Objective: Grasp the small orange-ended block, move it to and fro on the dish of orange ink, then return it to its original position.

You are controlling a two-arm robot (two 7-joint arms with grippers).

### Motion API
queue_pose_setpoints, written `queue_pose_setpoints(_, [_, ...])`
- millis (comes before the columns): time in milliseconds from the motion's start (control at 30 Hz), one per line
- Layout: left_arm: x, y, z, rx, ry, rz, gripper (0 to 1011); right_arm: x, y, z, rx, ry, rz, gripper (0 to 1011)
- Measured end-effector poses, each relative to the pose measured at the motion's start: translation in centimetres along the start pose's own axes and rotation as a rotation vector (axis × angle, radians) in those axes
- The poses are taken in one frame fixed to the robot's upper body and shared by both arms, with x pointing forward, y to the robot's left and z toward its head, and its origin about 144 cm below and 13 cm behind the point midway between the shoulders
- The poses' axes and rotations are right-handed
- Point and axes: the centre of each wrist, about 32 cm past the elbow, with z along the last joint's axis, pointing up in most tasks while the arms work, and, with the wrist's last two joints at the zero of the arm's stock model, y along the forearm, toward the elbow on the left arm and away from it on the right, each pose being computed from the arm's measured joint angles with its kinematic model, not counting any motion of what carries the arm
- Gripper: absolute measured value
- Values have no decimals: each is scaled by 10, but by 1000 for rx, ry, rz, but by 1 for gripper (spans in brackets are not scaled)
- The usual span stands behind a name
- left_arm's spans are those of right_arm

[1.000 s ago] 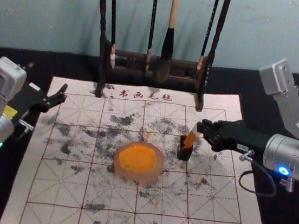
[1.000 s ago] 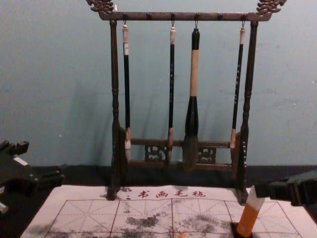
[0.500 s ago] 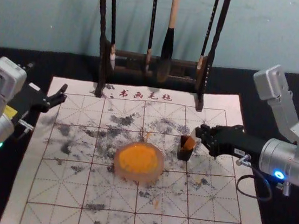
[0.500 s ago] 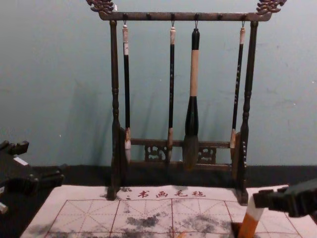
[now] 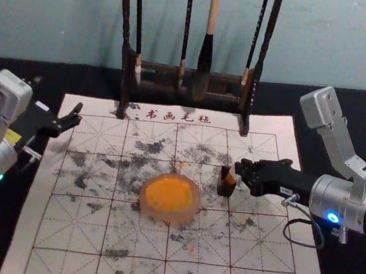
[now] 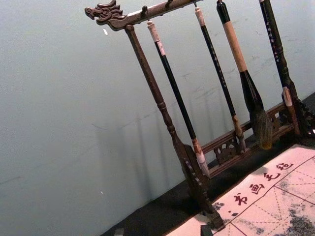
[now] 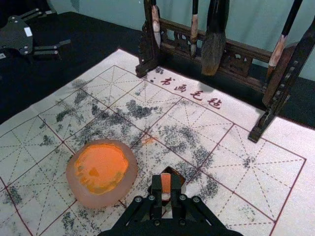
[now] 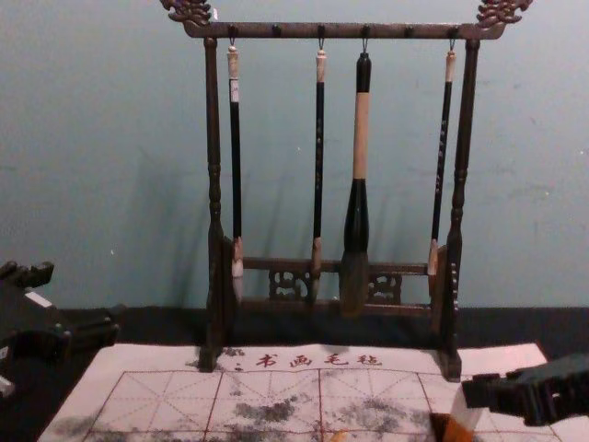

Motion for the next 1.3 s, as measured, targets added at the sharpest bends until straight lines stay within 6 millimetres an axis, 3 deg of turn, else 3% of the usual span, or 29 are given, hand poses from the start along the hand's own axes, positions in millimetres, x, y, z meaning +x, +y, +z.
queue_pose_setpoints(733, [0,0,0,0,0,0,1001,-2,2,-1,-8,-4,-7,99])
queue_pose_setpoints(1233, [0,0,0,0,0,0,1001,-1,2,-1,-6,-2,-5,518])
queue_pose_setpoints(1300, [0,0,0,0,0,0,1001,-1,2,-1,-6,-2,-5,626])
